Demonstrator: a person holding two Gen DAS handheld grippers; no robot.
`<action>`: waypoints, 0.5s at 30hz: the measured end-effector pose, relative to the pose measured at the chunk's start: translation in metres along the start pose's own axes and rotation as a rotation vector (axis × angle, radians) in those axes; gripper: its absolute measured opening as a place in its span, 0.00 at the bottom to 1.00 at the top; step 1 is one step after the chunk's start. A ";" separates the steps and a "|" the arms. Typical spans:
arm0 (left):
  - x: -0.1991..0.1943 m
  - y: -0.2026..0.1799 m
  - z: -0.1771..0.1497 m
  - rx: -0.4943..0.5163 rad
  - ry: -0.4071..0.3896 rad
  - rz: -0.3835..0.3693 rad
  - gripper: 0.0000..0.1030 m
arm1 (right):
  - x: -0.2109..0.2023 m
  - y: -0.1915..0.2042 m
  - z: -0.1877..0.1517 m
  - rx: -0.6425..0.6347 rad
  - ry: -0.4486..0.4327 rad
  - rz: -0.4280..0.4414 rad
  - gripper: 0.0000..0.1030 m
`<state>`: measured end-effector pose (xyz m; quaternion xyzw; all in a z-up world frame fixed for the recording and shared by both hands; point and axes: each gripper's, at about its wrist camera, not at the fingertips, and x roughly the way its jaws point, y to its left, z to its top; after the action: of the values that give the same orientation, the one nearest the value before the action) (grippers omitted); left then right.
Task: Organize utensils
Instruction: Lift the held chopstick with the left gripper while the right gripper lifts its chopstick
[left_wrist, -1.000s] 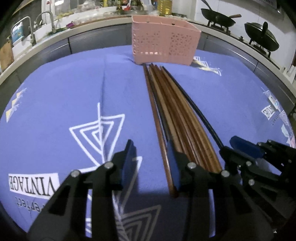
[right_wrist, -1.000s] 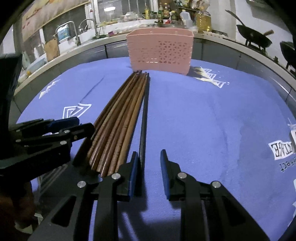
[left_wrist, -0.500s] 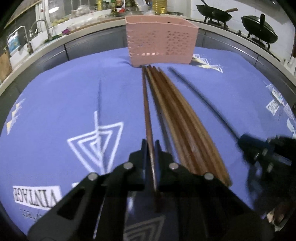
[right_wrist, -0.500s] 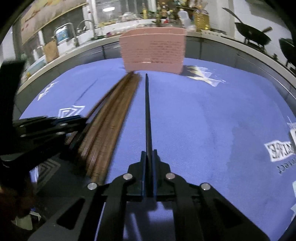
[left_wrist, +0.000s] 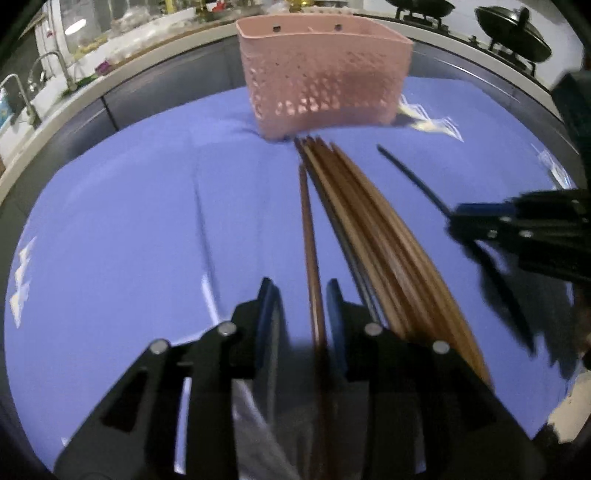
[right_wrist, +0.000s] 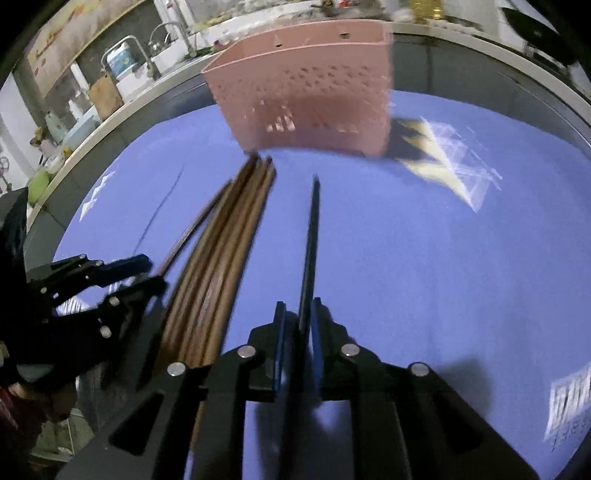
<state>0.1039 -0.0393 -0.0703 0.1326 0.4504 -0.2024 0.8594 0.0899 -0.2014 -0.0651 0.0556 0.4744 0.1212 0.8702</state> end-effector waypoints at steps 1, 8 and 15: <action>0.007 0.003 0.013 -0.008 0.010 0.001 0.27 | 0.006 0.002 0.013 -0.007 0.015 -0.003 0.14; 0.033 -0.001 0.060 0.029 -0.003 -0.031 0.06 | 0.035 -0.006 0.063 0.036 0.095 0.075 0.05; -0.034 0.012 0.057 -0.030 -0.186 -0.161 0.05 | -0.047 -0.009 0.041 0.039 -0.150 0.249 0.05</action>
<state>0.1335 -0.0440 -0.0097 0.0639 0.3807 -0.2755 0.8804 0.1015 -0.2219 -0.0067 0.1398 0.3999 0.2144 0.8801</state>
